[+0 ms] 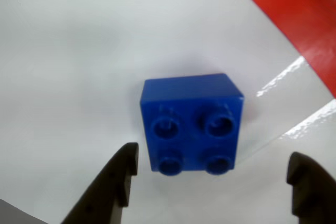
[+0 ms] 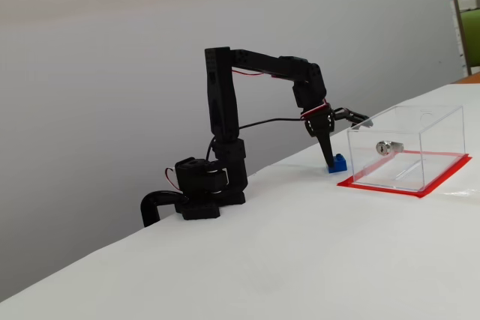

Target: Pick the blue lego brick and place it into the transparent box

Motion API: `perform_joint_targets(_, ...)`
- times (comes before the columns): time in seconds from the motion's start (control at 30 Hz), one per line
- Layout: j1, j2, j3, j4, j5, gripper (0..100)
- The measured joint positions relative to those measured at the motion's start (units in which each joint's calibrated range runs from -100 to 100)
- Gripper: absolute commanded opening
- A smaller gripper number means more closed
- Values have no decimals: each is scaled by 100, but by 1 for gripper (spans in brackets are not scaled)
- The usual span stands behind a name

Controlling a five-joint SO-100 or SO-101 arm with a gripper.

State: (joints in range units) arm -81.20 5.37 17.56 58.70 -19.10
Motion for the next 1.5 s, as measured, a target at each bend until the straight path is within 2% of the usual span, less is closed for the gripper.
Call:
perform_joint_targets(1.13, 256, 389, -406, 0, 34, 31)
perform_joint_targets(1.33, 256, 389, -406, 0, 34, 19)
perform_joint_targets(1.5, 256, 389, -406, 0, 39, 17)
